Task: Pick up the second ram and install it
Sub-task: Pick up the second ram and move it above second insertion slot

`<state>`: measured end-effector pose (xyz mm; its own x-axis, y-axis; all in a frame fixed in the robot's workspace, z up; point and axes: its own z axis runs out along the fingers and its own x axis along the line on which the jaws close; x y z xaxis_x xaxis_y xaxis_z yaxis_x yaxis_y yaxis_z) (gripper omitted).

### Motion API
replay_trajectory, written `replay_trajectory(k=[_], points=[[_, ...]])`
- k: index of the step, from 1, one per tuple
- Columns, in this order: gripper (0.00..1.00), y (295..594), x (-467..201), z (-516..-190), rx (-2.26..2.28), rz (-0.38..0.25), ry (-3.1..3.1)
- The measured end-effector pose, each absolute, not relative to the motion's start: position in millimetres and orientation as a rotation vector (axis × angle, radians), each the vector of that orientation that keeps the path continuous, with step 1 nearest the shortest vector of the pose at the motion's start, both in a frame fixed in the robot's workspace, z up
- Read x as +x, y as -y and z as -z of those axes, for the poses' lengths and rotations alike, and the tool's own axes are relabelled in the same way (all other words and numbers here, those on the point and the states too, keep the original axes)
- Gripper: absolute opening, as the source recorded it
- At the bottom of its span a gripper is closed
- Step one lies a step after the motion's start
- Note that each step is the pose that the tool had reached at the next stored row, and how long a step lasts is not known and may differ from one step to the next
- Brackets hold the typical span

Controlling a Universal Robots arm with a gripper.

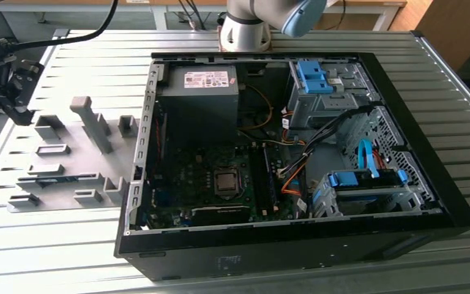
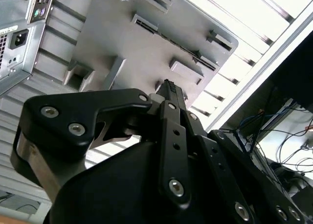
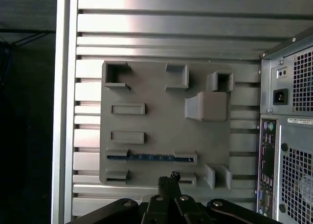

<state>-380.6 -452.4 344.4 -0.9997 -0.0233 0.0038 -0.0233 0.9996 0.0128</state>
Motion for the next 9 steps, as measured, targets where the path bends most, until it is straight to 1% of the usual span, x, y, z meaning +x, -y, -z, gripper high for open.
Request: replay_trajectory(k=[9], points=[[0.11, 452.5, -381.1, -344.2, 0.226, 0.020, 3.129]])
